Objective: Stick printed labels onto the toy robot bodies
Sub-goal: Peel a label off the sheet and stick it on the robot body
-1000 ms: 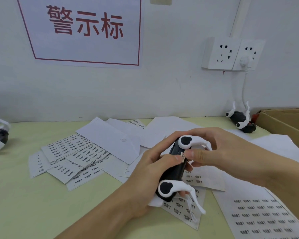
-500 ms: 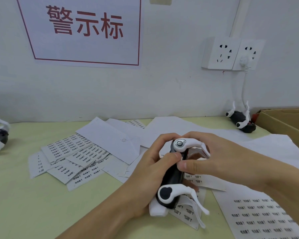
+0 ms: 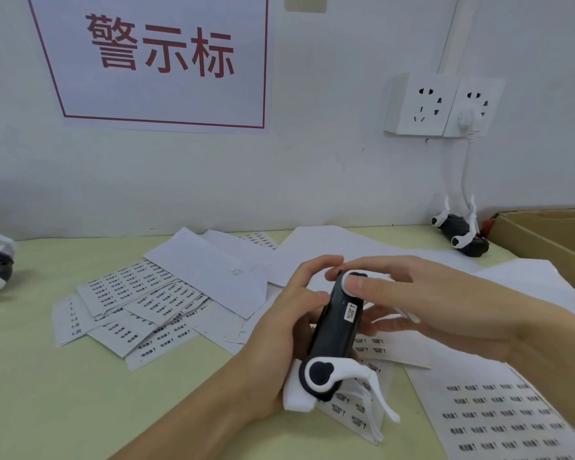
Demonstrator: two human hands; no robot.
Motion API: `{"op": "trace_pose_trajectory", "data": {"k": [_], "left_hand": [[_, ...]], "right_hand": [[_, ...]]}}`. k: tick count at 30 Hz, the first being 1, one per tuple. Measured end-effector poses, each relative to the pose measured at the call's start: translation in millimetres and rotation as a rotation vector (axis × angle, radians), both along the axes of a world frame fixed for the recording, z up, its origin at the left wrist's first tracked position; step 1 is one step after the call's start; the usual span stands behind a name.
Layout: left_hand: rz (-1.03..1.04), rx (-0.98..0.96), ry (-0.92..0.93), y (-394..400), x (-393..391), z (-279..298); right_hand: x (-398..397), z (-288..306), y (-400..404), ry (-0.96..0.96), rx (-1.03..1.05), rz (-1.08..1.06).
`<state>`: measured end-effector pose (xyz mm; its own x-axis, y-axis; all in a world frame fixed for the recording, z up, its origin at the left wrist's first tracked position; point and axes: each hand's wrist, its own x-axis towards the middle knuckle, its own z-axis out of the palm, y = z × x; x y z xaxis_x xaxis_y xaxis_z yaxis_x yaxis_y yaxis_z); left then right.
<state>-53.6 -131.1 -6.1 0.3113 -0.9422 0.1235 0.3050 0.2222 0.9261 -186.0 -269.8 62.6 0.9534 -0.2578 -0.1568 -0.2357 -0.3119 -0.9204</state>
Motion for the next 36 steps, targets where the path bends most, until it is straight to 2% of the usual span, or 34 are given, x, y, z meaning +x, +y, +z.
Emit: {"op": "trace_pose_trajectory", "data": {"k": [5,9,12,15,19,24,27,32,36], "left_hand": [[0.026,0.034,0.172,5,-3,4],[0.149,0.002,0.378,8,-6,11],[0.236,-0.017,0.435,6,-8,12],[0.33,-0.022,0.373,4,-8,15],[0.401,-0.021,0.224,3,-5,20],[0.411,-0.095,0.2,6,-5,21],[0.436,-0.096,0.122,5,-4,18],[0.6,-0.028,-0.109,4,0,11],[0.575,-0.02,-0.25,7,-2,10]], "right_hand": [[2,1,-2,-0.071,0.006,-0.102],[5,-3,-6,-0.238,0.135,-0.299],[12,-16,-2,-0.345,0.179,-0.433],[20,-33,4,-0.409,0.153,-0.472],[23,-50,7,-0.473,0.171,-0.423],[19,-57,5,-0.554,0.12,-0.378],[18,-55,4,-0.575,0.103,-0.396],[16,-56,4,-0.558,0.045,-0.449],[22,-67,-3,-0.455,0.148,-0.585]]}}
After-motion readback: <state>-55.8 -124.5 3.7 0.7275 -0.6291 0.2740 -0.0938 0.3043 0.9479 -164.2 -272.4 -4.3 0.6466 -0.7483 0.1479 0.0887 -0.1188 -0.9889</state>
